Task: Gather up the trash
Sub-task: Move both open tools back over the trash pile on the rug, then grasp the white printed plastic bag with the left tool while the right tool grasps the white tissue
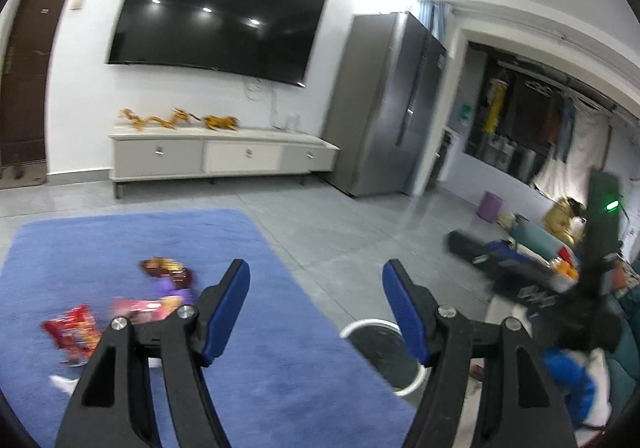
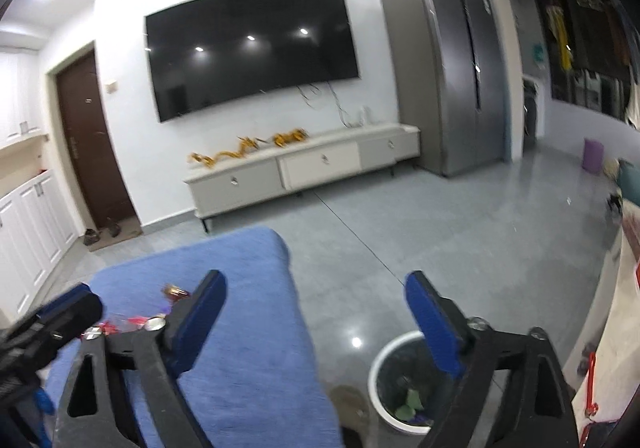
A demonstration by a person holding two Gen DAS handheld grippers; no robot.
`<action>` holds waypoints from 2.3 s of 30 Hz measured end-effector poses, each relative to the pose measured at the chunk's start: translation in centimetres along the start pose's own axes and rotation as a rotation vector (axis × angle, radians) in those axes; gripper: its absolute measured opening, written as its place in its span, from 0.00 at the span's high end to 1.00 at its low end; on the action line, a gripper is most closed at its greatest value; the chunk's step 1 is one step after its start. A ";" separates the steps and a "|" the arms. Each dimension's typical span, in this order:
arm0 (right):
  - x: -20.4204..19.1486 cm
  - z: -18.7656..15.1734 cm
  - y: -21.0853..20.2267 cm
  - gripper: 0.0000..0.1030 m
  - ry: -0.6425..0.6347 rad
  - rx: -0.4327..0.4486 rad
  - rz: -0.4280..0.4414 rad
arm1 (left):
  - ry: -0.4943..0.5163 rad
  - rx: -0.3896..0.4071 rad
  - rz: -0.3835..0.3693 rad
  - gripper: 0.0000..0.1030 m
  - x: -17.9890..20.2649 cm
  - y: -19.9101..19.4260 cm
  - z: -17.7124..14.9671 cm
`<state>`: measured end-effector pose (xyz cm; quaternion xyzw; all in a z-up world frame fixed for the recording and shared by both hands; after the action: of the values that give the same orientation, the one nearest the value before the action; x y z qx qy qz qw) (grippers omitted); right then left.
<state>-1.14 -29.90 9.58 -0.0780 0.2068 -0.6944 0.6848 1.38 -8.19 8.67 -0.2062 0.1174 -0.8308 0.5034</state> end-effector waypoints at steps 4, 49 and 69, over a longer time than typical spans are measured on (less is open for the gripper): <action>-4.2 1.1 -1.2 0.00 -0.027 0.042 0.079 | -0.032 0.013 0.065 0.35 -5.0 -2.2 -0.6; -16.2 -19.0 16.9 0.80 -0.129 -0.587 0.419 | -0.150 -0.308 0.116 0.68 -19.9 1.4 -14.8; -9.9 -12.5 7.7 0.87 -0.059 -0.366 0.362 | -0.114 -0.111 0.175 0.72 -16.2 -6.3 -8.7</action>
<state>1.50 -17.71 -2.96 -0.1824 0.3197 -0.5090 0.7781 -1.05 8.95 -0.16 -0.2698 0.1519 -0.7628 0.5677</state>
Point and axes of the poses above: each gripper's, at about its wrist camera, not at the fingertips, and y roughly the way its jaws point, x to its right, z to its top, the point moved 8 cm from there along y, roughly the way its jaws point, and after that the axes turned 4 degrees about z, right-handed, at the moved point
